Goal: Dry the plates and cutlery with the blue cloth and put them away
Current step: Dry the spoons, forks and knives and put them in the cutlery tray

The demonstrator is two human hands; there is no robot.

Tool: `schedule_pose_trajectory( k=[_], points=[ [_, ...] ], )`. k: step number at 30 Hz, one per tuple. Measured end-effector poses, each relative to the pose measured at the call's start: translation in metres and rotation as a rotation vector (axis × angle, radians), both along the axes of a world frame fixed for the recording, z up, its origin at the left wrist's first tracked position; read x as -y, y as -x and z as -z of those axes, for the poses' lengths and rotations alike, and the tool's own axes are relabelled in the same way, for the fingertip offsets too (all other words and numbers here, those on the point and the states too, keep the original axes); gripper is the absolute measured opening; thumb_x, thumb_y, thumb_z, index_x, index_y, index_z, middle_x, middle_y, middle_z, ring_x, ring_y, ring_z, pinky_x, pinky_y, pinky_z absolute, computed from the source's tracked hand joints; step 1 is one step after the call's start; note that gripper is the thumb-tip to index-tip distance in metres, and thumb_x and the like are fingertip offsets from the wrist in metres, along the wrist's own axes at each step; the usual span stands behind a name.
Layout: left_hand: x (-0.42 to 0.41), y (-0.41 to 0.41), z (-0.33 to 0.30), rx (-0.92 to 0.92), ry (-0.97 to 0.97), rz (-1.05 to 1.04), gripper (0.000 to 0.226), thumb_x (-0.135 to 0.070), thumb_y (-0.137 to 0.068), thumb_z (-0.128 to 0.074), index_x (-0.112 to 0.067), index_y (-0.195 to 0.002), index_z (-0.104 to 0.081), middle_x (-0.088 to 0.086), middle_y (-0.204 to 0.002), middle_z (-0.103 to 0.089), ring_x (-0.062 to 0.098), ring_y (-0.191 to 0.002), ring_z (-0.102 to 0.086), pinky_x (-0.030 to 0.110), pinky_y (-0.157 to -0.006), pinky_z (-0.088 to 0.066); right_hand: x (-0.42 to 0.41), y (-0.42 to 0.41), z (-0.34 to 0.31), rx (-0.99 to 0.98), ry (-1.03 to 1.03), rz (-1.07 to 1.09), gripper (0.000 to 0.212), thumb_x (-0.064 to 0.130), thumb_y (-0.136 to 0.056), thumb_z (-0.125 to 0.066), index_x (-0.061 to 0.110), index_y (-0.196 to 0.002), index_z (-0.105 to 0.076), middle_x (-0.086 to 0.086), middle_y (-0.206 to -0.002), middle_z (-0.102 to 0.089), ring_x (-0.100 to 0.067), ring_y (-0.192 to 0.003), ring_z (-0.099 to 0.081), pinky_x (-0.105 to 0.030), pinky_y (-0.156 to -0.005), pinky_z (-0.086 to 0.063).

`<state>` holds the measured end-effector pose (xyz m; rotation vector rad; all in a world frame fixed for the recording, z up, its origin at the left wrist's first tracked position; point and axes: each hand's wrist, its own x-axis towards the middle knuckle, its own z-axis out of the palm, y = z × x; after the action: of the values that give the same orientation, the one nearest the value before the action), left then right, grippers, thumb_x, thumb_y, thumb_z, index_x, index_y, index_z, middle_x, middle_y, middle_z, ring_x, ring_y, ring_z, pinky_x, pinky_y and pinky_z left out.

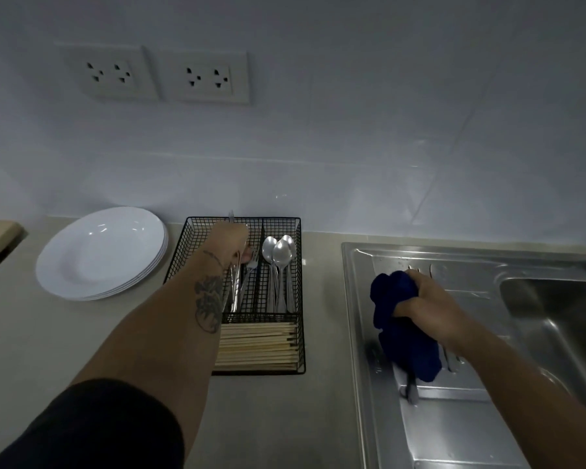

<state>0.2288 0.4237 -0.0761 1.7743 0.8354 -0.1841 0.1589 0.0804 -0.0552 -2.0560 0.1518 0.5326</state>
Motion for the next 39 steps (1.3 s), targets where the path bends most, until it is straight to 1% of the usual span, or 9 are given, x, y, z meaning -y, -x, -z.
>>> schedule_pose_trajectory(
  k=[5,8,11,15,18,23,28,36,39],
  points=[
    [0.0,-0.007,0.029,-0.006,-0.321,0.19,0.021,-0.019,-0.081,-0.06,-0.003,-0.093,-0.063,0.013,-0.091,-0.066,0.024,-0.07,-0.061,0.032,-0.061,-0.054,0.004,-0.011,0.009,-0.017,-0.011,0.059,0.043,-0.003,-0.078,-0.069,0.02,-0.113,-0.057,-0.011,-0.106,-0.067,-0.033,-0.096,-0.067,-0.053,-0.087,-0.056],
    [0.014,0.001,0.017,0.018,-0.44,0.222,0.018,-0.013,-0.083,-0.056,-0.007,-0.066,-0.054,0.008,-0.074,-0.059,0.014,-0.054,-0.047,0.023,-0.046,-0.036,0.006,-0.013,0.007,-0.018,-0.071,0.11,0.042,-0.001,-0.08,-0.067,0.022,-0.113,-0.057,-0.01,-0.106,-0.068,-0.032,-0.097,-0.068,-0.049,-0.085,-0.057],
    [0.026,0.006,0.008,0.078,-0.525,0.247,0.019,-0.006,-0.078,-0.053,-0.002,-0.06,-0.056,0.007,-0.059,-0.061,0.014,-0.048,-0.051,0.02,-0.043,-0.036,0.01,-0.013,0.002,-0.024,-0.183,0.194,0.036,-0.005,-0.082,-0.06,0.016,-0.111,-0.061,-0.016,-0.108,-0.069,-0.033,-0.098,-0.068,-0.044,-0.084,-0.056],
    [0.053,0.017,-0.015,0.177,-0.576,0.275,0.011,0.0,-0.077,-0.055,-0.001,-0.067,-0.06,0.005,-0.063,-0.056,0.015,-0.054,-0.048,0.025,-0.051,-0.041,0.03,-0.007,-0.006,-0.057,-0.343,0.297,0.04,-0.007,-0.084,-0.054,0.013,-0.118,-0.063,-0.019,-0.112,-0.071,-0.036,-0.103,-0.068,-0.052,-0.096,-0.054],
    [0.086,0.027,-0.026,0.224,-0.49,0.352,0.022,0.001,-0.076,-0.056,0.005,-0.09,-0.073,0.012,-0.088,-0.069,0.029,-0.084,-0.066,0.039,-0.076,-0.055,0.055,0.003,-0.013,-0.06,-0.491,0.383,0.037,-0.006,-0.088,-0.056,0.011,-0.12,-0.065,-0.017,-0.113,-0.072,-0.034,-0.106,-0.068,-0.048,-0.093,-0.056],
    [0.176,0.057,-0.015,0.264,-0.37,0.471,0.02,-0.002,-0.083,-0.056,-0.007,-0.092,-0.073,0.009,-0.089,-0.07,0.027,-0.087,-0.067,0.028,-0.071,-0.053,0.097,0.027,-0.017,-0.026,-0.617,0.546,0.017,0.007,-0.098,-0.057,0.011,-0.112,-0.066,-0.014,-0.106,-0.073,-0.027,-0.095,-0.069,-0.038,-0.076,-0.058],
    [0.274,0.095,0.026,0.081,-0.445,0.737,0.02,-0.01,-0.086,-0.054,-0.004,-0.076,-0.071,0.004,-0.08,-0.068,0.021,-0.08,-0.065,0.026,-0.071,-0.051,0.136,0.041,-0.009,-0.158,-0.645,0.646,0.023,0.016,-0.1,-0.053,0.006,-0.117,-0.065,-0.016,-0.102,-0.071,-0.029,-0.086,-0.067,-0.038,-0.071,-0.055],
    [0.331,0.123,0.049,-0.056,-0.804,0.606,0.007,-0.018,-0.083,-0.066,-0.012,-0.085,-0.069,0.001,-0.079,-0.067,0.015,-0.073,-0.065,0.026,-0.07,-0.059,0.188,0.045,0.0,-0.362,-0.677,0.407,0.051,0.01,-0.069,-0.078,-0.001,-0.117,-0.066,-0.017,-0.099,-0.071,-0.032,-0.088,-0.067,-0.042,-0.079,-0.056],
    [0.342,0.127,0.047,-0.104,-0.785,0.537,0.007,-0.015,-0.082,-0.065,-0.011,-0.087,-0.068,-0.001,-0.077,-0.063,0.016,-0.074,-0.065,0.03,-0.07,-0.06,0.198,0.041,0.004,-0.385,-0.582,0.345,0.042,0.0,-0.078,-0.071,-0.003,-0.119,-0.064,-0.018,-0.101,-0.07,-0.032,-0.087,-0.067,-0.04,-0.074,-0.055]
  ],
)
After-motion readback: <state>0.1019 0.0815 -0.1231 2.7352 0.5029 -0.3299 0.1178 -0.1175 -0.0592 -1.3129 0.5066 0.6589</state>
